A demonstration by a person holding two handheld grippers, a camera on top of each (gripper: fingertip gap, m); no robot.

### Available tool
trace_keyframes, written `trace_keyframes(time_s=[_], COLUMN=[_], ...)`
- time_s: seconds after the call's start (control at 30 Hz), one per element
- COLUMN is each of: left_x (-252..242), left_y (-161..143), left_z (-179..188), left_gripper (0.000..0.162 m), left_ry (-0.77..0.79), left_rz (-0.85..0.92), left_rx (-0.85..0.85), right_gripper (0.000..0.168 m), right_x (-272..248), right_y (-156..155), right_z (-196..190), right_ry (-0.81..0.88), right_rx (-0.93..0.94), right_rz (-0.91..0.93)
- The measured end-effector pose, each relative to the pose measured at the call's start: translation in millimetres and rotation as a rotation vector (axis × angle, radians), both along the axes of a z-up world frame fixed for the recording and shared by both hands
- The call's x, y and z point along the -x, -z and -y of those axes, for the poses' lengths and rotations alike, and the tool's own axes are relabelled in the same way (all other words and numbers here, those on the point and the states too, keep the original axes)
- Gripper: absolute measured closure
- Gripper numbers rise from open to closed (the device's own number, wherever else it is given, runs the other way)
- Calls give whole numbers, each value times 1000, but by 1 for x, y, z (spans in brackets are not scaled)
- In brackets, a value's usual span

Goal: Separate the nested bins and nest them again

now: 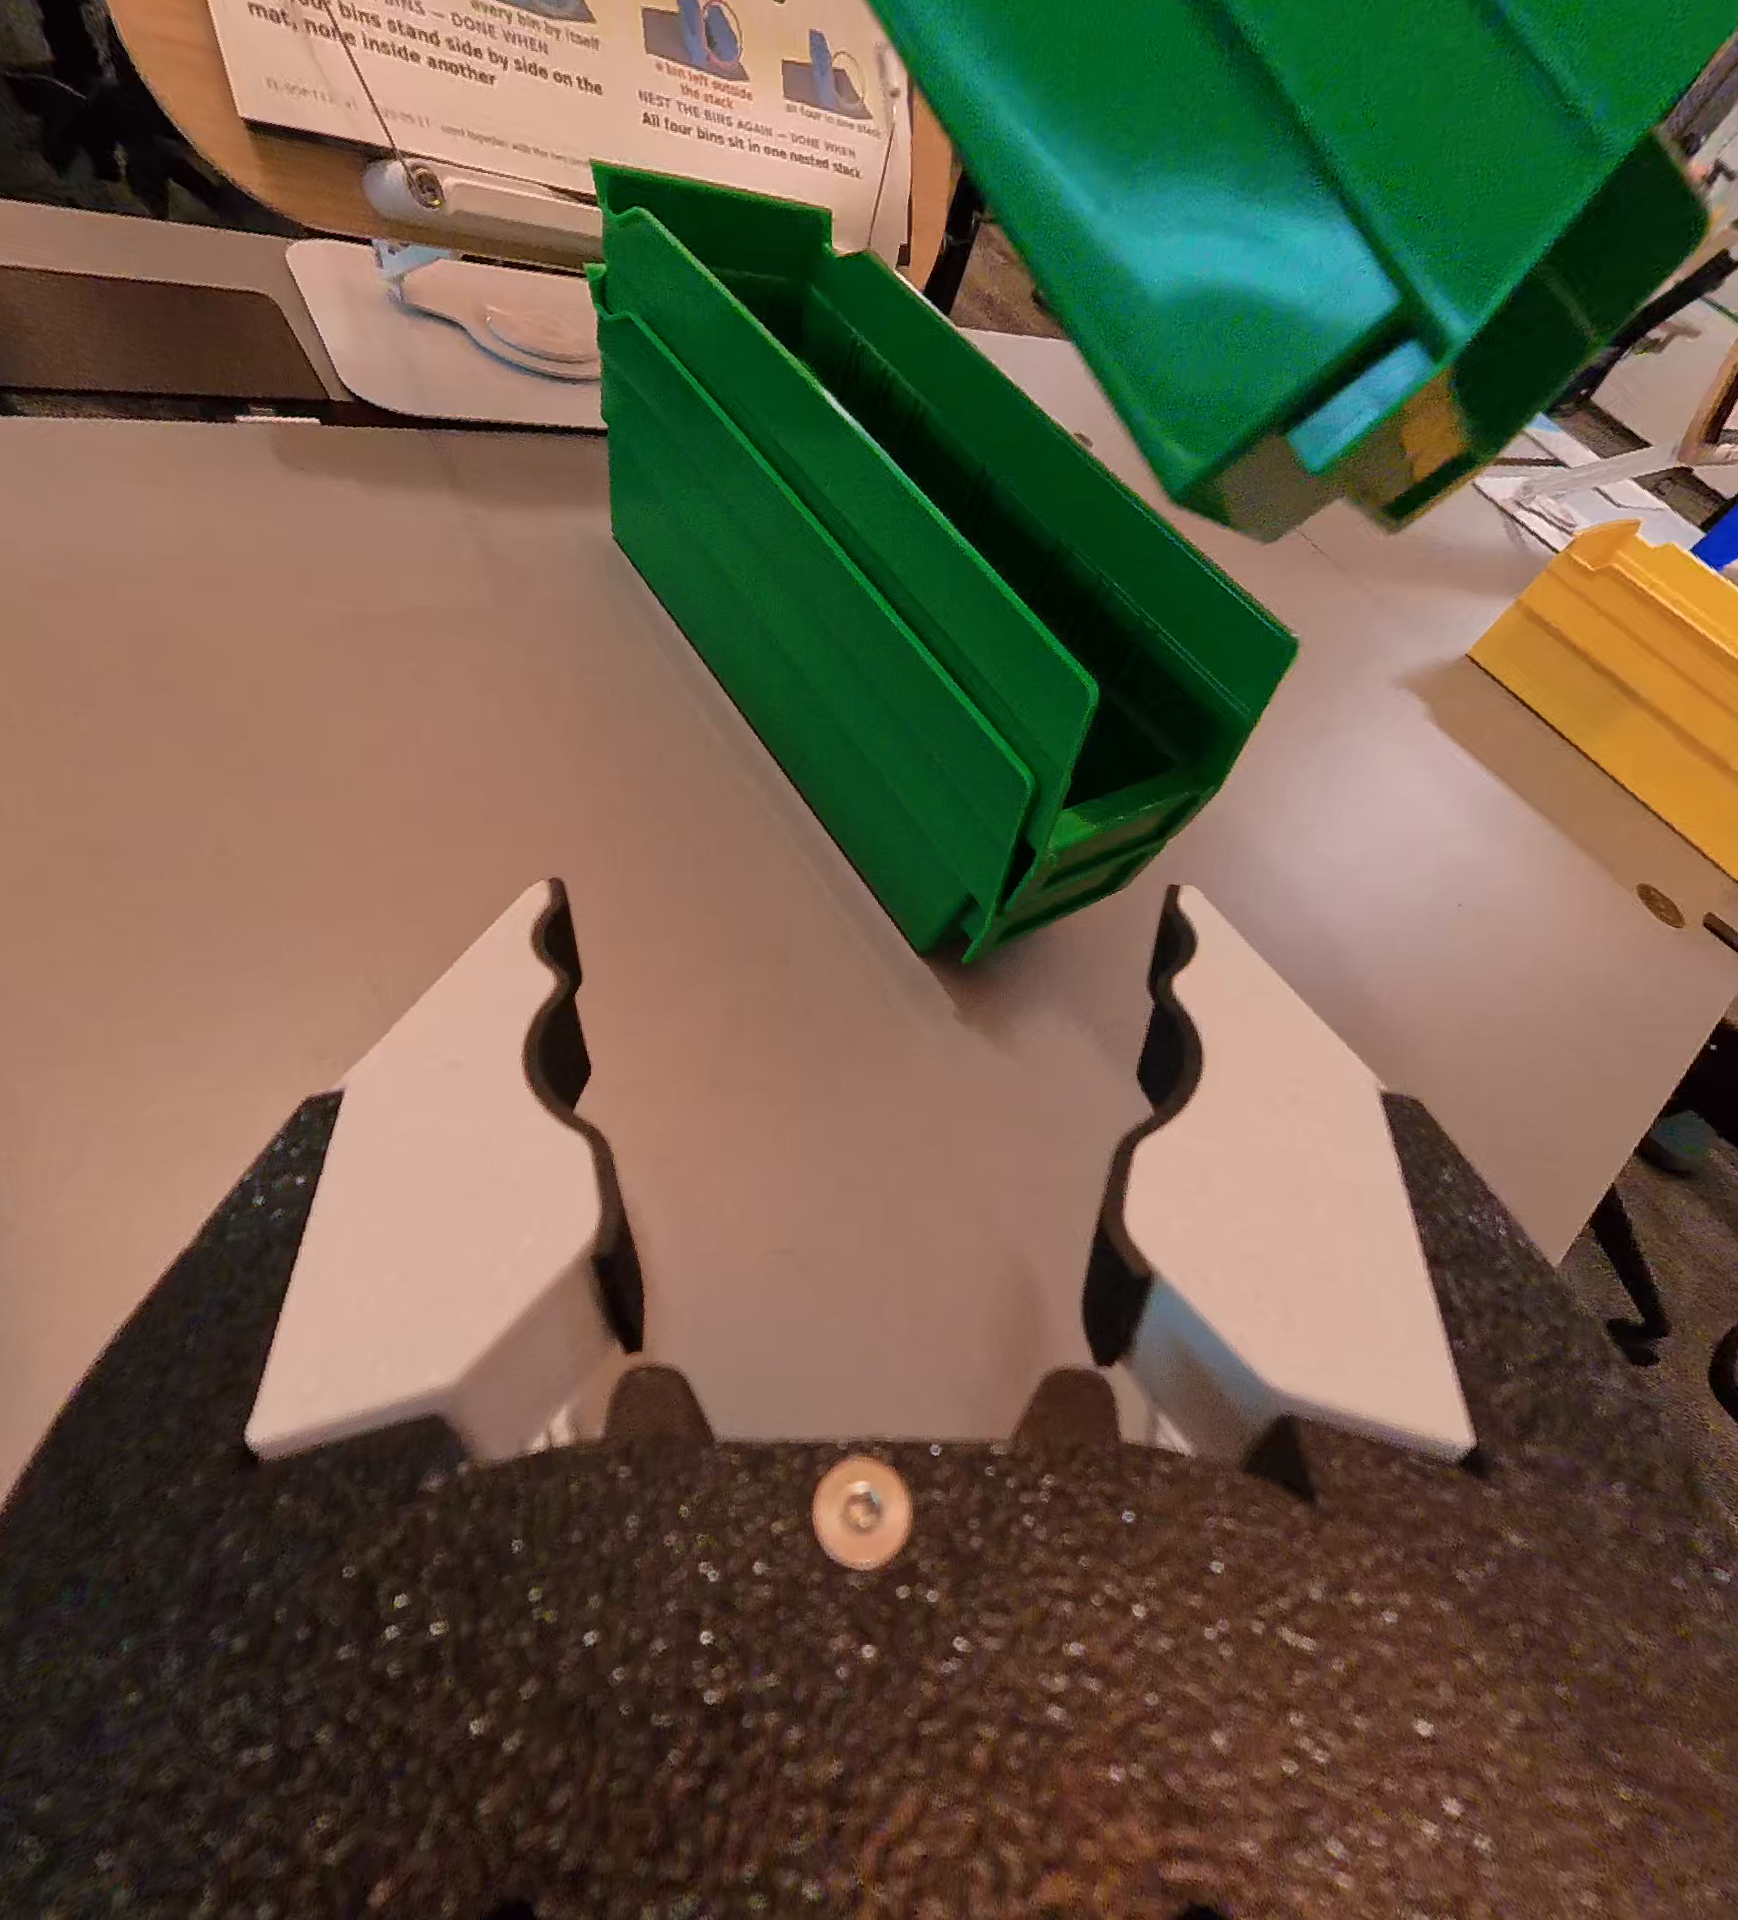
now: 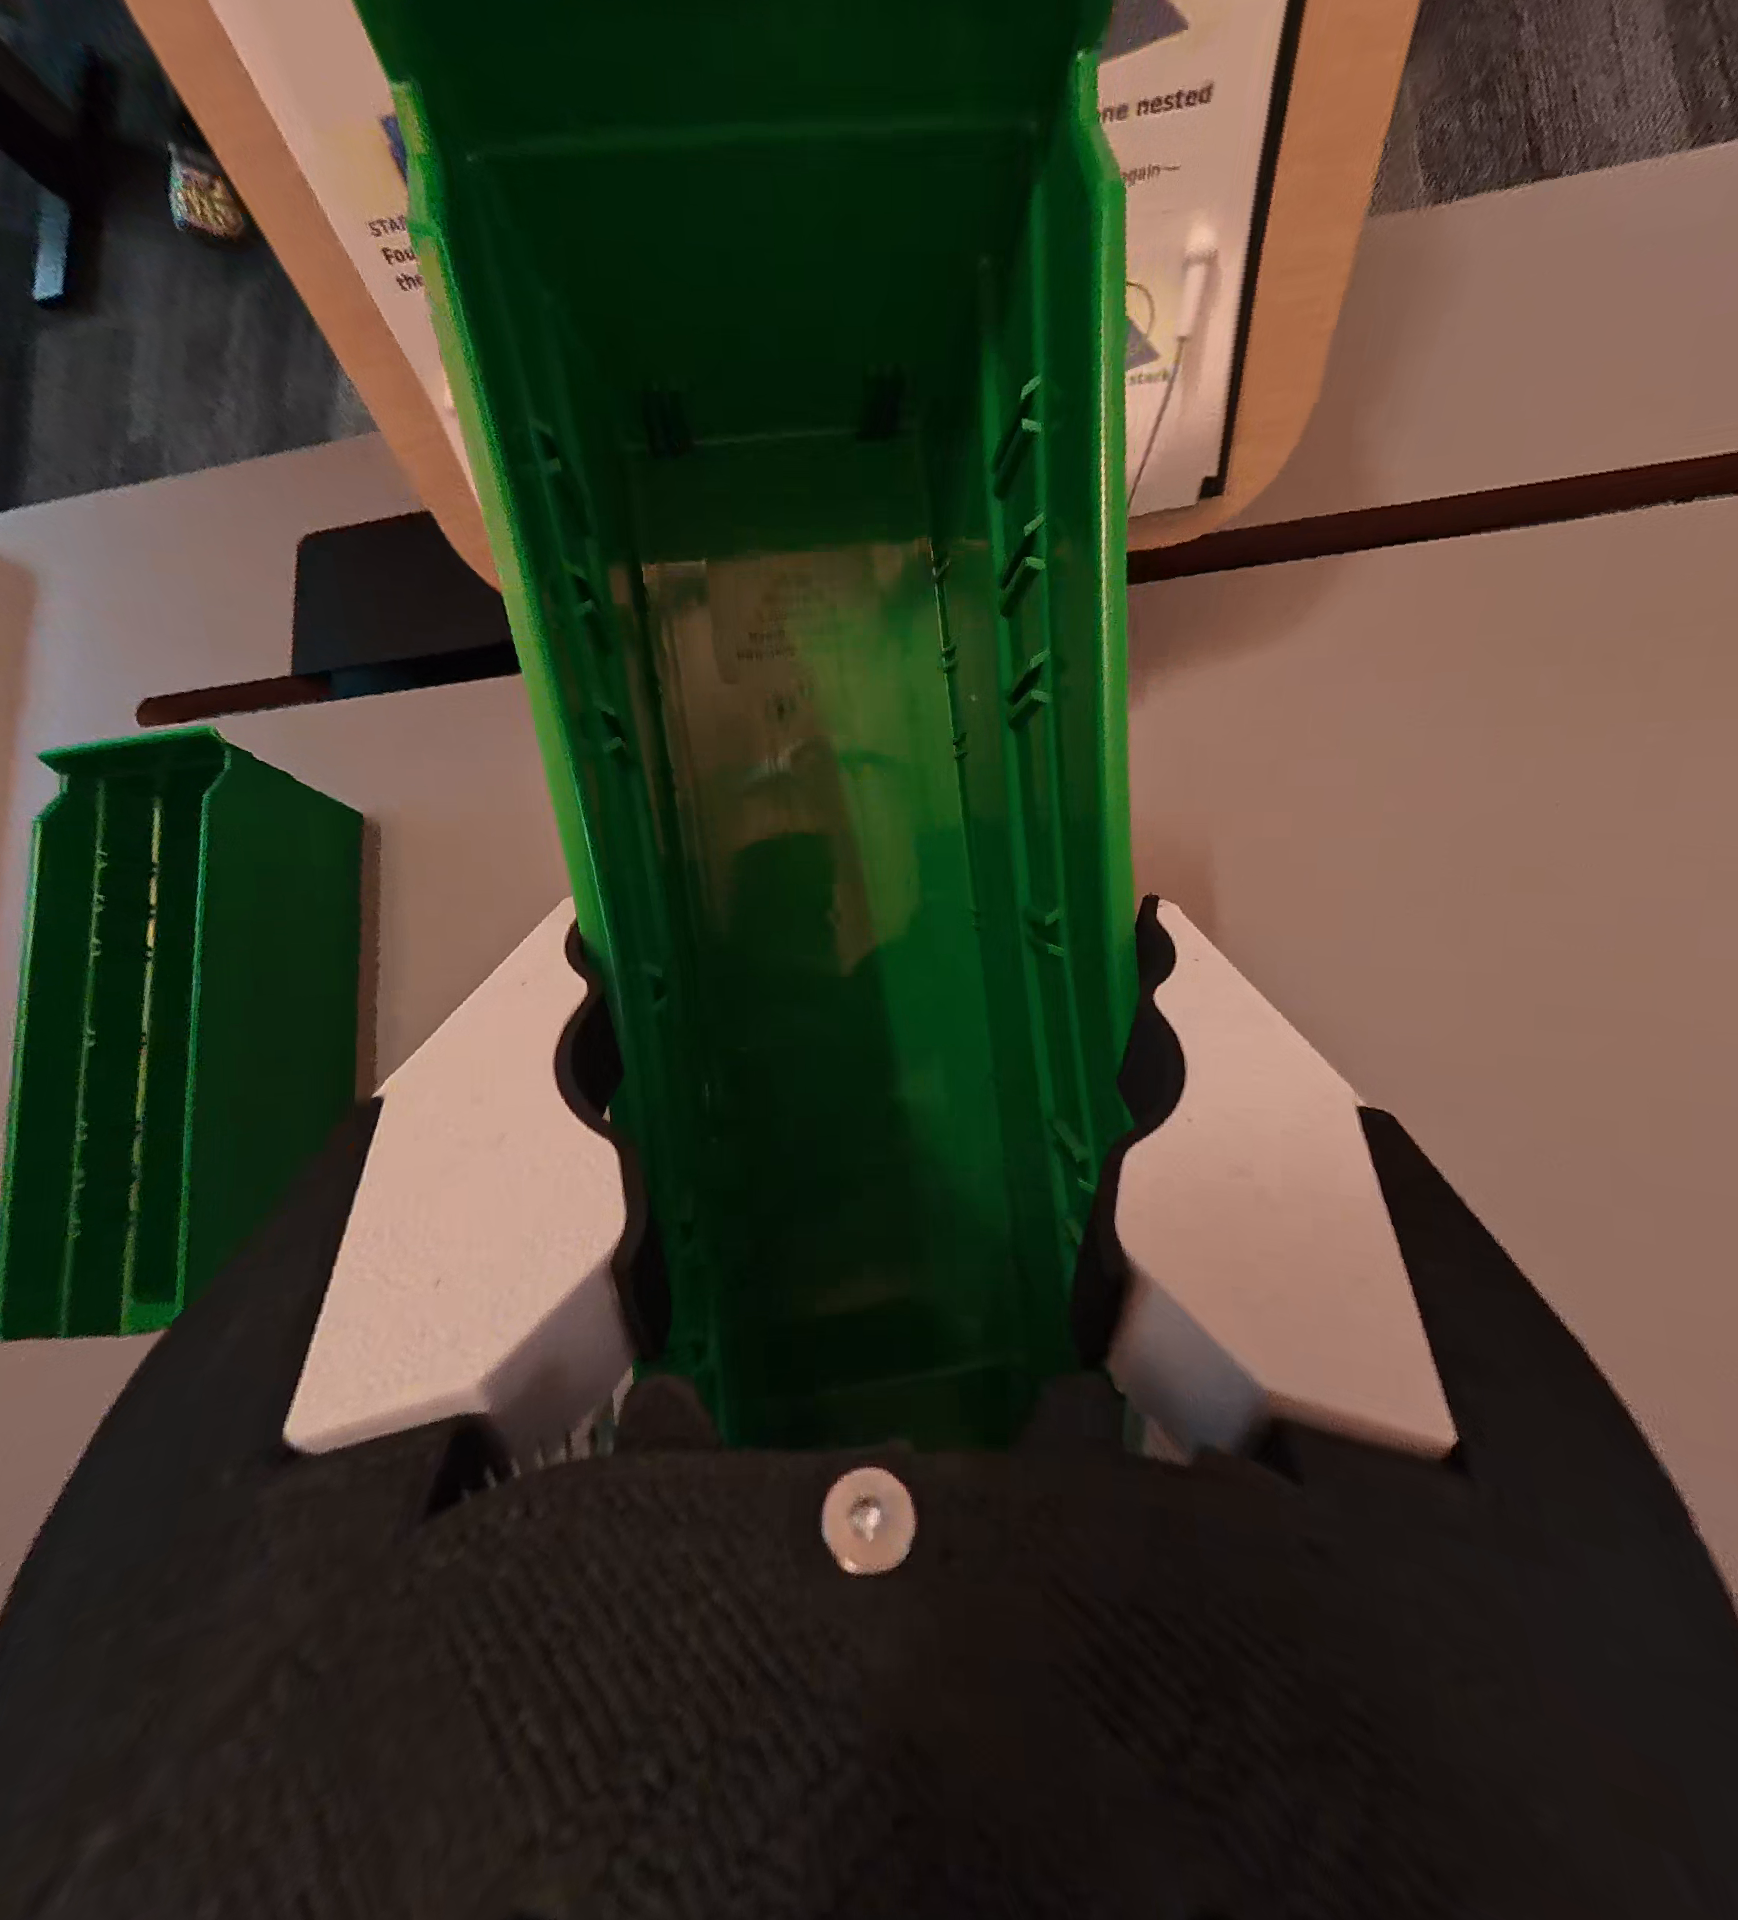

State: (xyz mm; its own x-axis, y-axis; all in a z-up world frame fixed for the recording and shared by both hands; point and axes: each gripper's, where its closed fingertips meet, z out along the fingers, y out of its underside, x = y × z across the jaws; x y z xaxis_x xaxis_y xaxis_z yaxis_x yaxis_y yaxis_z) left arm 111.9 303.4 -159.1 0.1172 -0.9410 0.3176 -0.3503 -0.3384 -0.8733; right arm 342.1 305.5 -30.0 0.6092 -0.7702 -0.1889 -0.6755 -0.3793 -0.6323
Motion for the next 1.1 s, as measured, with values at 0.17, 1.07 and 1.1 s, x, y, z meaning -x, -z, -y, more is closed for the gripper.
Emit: trace_keyframes(time_s=[0.17,1.07,1.1], left_x=[1,-1,-1], left_y=[-4,-7,-8], left_z=[3,11,10], left_gripper=[54,54,54], left_ry=[7,35,31], left_rz=[13,27,33], left_rx=[-3,12,15], right_gripper=[69,66,66], right_x=[3,18,18], right_y=[13,74,76], right_z=[-9,-4,-5], right_ry=[9,3,2], right_rx=[14,133,142], right_rz=[55,116,125])
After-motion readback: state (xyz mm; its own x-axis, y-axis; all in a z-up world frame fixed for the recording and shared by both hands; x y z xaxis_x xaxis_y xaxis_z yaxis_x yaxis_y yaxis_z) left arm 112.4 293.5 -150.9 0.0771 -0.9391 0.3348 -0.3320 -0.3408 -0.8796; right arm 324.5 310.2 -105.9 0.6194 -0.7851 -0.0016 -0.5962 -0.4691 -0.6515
